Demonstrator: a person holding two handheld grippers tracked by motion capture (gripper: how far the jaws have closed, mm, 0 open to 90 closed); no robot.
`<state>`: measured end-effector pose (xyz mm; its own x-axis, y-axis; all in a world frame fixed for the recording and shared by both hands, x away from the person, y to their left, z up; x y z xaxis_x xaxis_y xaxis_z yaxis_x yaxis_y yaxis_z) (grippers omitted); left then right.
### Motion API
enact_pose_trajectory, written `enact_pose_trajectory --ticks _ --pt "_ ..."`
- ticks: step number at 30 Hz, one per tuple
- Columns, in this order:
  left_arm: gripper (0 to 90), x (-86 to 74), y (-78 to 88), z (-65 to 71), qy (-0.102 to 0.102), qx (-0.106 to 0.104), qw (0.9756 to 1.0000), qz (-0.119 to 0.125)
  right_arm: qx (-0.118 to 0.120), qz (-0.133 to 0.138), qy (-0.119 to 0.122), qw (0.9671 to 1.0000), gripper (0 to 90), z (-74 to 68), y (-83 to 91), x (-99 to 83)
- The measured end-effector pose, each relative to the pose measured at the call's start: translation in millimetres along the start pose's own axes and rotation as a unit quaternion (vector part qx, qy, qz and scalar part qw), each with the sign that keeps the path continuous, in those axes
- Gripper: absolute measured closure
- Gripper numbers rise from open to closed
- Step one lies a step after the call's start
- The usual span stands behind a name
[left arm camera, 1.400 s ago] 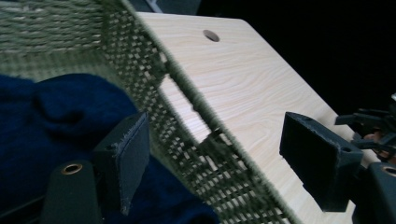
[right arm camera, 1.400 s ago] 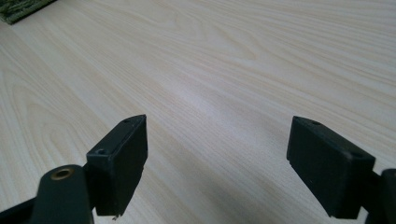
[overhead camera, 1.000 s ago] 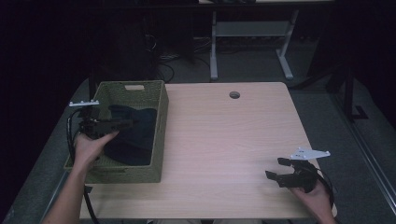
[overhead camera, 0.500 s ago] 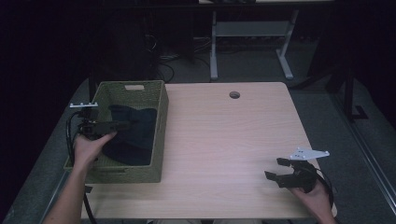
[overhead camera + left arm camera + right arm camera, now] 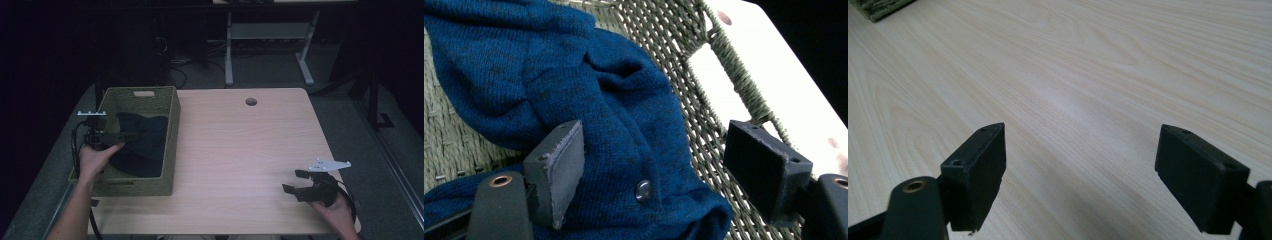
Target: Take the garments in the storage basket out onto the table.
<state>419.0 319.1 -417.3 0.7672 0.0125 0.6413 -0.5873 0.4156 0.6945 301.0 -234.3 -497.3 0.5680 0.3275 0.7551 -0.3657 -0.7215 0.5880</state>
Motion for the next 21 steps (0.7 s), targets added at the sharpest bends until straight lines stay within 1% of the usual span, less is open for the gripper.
enact_pose_trajectory --ticks 2,5,10,11,13,15,16,17,18,21 --pt "23.9 -1.2 -1.6 -1.5 -0.002 0.006 1.0000 -0.007 0.001 0.001 -0.003 1.0000 20.1 -0.5 0.5 0.3" --pt "24.1 -1.5 -2.9 -2.2 0.000 0.011 0.9999 -0.011 0.002 0.002 -0.002 1.0000 20.1 -0.7 0.6 0.4" --pt "24.7 -4.7 -7.6 -4.5 -0.003 0.024 0.9993 -0.030 0.003 0.003 -0.001 1.0000 20.1 -1.0 0.4 0.6" --pt "25.8 -5.1 -8.6 -4.4 -0.001 0.023 0.9992 -0.034 0.003 0.003 -0.001 1.0000 20.1 -1.0 0.5 0.6" --pt "28.8 -6.1 -10.3 -4.5 -0.004 0.026 0.9989 -0.040 0.005 0.003 -0.003 1.0000 20.1 -1.2 0.6 0.7" --pt "31.6 -7.2 -12.0 -5.7 -0.006 0.034 0.9983 -0.046 0.005 0.004 -0.002 1.0000 20.1 -1.3 0.6 0.8" --pt "31.6 -7.8 -12.8 -5.9 -0.005 0.033 0.9981 -0.051 0.005 0.004 -0.002 1.0000 20.1 -1.3 0.6 0.8" --pt "34.9 -8.2 -13.5 -6.3 -0.004 0.037 0.9979 -0.053 0.006 0.003 -0.001 1.0000 20.1 -1.3 0.3 0.8" --pt "34.9 -8.6 -14.2 -6.8 -0.006 0.042 0.9976 -0.055 0.006 0.003 -0.001 1.0000 20.1 -1.3 0.3 0.8" --pt "42.3 -9.7 -15.4 -7.9 -0.011 0.049 0.9968 -0.063 0.006 0.002 -0.001 1.0000 20.1 -1.6 0.0 0.7"
Point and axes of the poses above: each handheld gripper's, and its own axes: y roughly backward along the jaws, x roughly out of its top, z roughly to its right, the point moved 7 cm from there along -y, roughly forward along the jaws, and after that the axes turned 10 degrees about x, right-handed, at the moved point
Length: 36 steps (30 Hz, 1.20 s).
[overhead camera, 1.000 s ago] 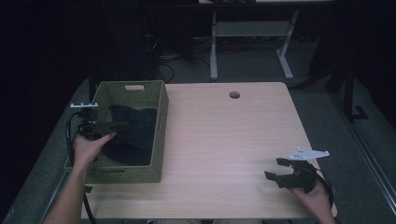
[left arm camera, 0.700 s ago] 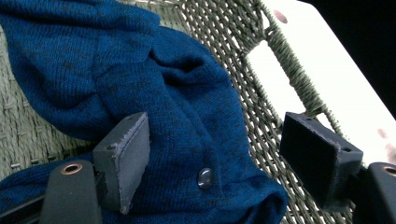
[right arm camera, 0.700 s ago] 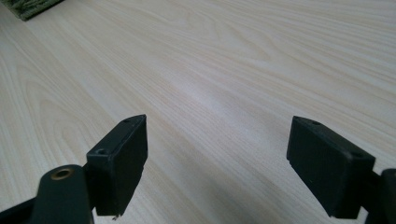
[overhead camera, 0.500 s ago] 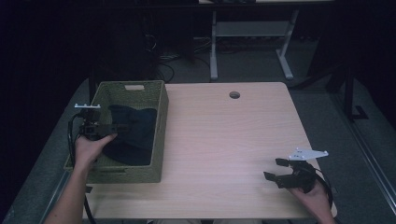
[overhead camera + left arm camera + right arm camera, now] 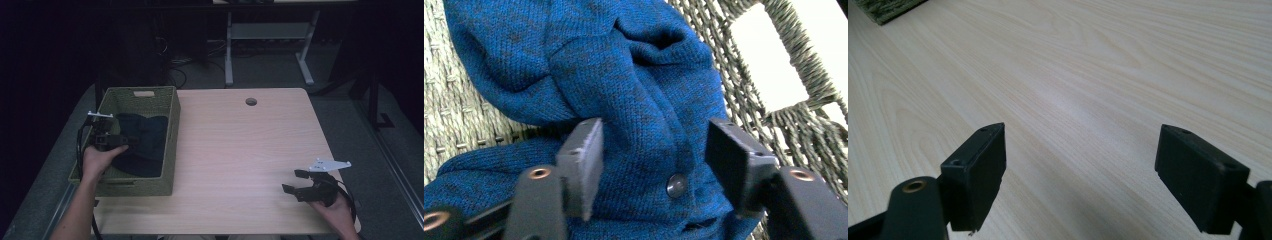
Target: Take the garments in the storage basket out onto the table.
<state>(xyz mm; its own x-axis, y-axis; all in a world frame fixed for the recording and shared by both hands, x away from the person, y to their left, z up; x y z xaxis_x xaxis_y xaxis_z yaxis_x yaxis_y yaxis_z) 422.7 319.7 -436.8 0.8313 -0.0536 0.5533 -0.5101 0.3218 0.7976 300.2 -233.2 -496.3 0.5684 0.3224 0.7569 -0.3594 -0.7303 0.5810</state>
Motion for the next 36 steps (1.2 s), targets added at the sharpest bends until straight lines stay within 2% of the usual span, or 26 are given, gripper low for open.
enact_pose_trajectory --ticks 3,4,7,13,20,27,36 --pt "48.6 0.0 -1.7 0.7 -0.002 0.006 1.0000 -0.008 0.001 0.000 0.001 1.0000 20.3 -0.2 -0.2 0.1" --pt "54.1 0.6 -2.2 1.6 -0.009 0.007 0.9999 -0.013 0.001 0.000 0.001 1.0000 20.3 0.0 -0.4 0.1" --pt "58.3 1.8 -2.7 3.2 -0.012 0.009 0.9998 -0.014 0.001 0.000 0.002 1.0000 20.3 -0.1 -0.3 0.1" --pt "73.8 2.4 -3.1 5.3 -0.020 0.010 0.9996 -0.018 0.001 0.001 0.000 1.0000 20.5 0.1 1.1 0.2" --pt "78.6 1.5 -2.5 4.5 -0.021 0.010 0.9995 -0.021 0.002 0.001 0.000 1.0000 20.5 -0.2 0.9 0.2" --pt "81.7 2.5 -0.4 5.3 -0.022 0.011 0.9996 -0.013 0.002 0.003 -0.003 1.0000 20.6 -0.3 1.8 0.2" --pt "82.9 4.7 6.9 6.2 -0.019 -0.001 0.9998 -0.003 0.001 0.002 0.000 1.0000 20.7 -0.1 0.7 0.1"
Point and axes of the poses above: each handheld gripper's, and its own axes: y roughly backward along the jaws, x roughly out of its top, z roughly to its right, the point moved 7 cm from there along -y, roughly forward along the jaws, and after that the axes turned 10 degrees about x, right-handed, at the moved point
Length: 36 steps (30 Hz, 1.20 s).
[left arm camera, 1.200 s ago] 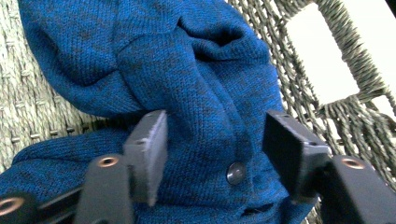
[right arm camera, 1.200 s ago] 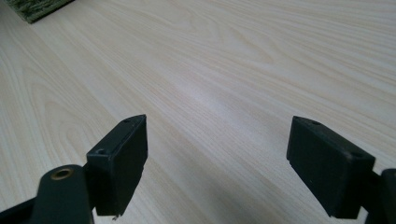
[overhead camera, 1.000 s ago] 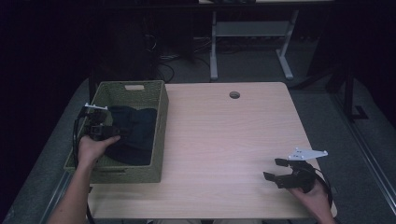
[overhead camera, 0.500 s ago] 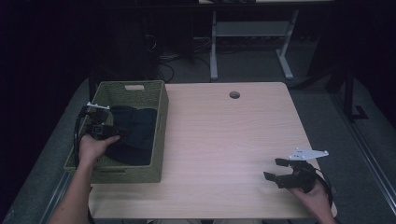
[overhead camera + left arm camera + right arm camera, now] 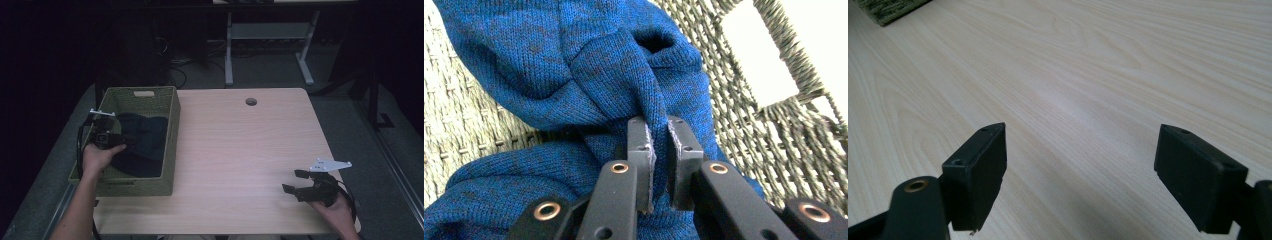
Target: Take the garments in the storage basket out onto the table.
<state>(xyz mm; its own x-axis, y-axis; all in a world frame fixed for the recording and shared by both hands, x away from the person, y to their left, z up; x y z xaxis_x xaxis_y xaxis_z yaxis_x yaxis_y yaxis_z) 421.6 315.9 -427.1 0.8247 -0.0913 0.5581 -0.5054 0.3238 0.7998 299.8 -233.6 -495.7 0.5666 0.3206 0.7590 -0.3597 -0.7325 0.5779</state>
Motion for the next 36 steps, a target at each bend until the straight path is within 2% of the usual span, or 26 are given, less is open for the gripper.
enact_pose_trajectory --ticks 18,20,25,36 --pt "83.5 6.0 18.3 7.9 0.007 -0.034 0.9987 0.038 -0.001 -0.001 0.003 1.0000 20.8 -1.1 -2.2 0.4" --pt "83.6 7.1 22.3 9.2 0.013 -0.043 0.9978 0.048 -0.001 0.000 0.005 1.0000 20.9 -1.2 -2.0 0.8" --pt "83.7 7.0 25.7 8.3 0.016 -0.047 0.9974 0.053 -0.002 0.001 0.003 1.0000 20.9 -1.1 -1.7 0.8" --pt "83.9 11.6 39.0 6.4 0.037 -0.067 0.9936 0.083 -0.004 0.002 0.004 1.0000 20.9 -0.2 -0.9 1.1"
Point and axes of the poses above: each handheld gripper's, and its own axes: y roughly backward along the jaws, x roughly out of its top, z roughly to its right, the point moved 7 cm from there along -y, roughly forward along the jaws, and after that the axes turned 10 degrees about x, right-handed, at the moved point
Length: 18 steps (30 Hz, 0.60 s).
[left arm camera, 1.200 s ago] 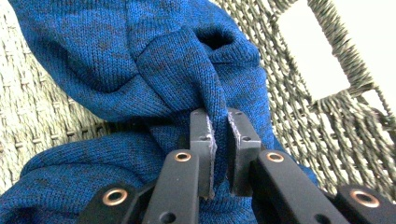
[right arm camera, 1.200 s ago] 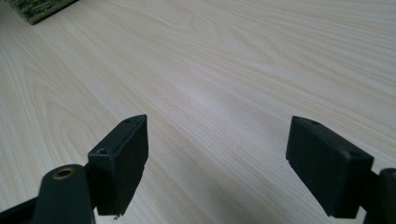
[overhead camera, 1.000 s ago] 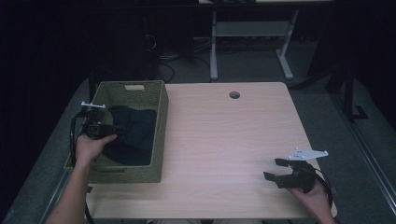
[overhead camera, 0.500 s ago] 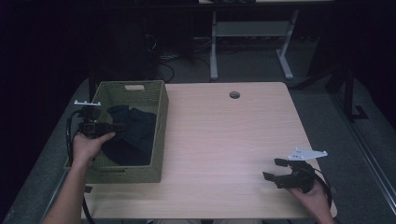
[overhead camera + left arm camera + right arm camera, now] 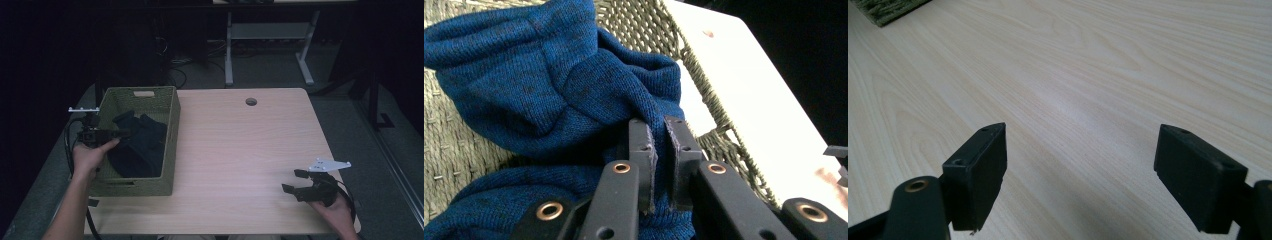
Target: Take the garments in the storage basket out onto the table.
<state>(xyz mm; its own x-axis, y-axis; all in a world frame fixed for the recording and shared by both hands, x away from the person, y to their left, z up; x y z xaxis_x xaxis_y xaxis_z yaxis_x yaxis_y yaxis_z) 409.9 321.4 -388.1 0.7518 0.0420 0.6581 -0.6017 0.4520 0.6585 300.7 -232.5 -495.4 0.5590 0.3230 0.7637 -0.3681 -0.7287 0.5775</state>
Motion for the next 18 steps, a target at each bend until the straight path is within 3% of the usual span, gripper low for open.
enact_pose_trajectory --ticks 18 --pt "84.0 16.8 24.7 -0.2 0.031 -0.028 0.9979 0.050 0.001 0.002 -0.003 1.0000 20.8 0.5 -1.0 0.2"
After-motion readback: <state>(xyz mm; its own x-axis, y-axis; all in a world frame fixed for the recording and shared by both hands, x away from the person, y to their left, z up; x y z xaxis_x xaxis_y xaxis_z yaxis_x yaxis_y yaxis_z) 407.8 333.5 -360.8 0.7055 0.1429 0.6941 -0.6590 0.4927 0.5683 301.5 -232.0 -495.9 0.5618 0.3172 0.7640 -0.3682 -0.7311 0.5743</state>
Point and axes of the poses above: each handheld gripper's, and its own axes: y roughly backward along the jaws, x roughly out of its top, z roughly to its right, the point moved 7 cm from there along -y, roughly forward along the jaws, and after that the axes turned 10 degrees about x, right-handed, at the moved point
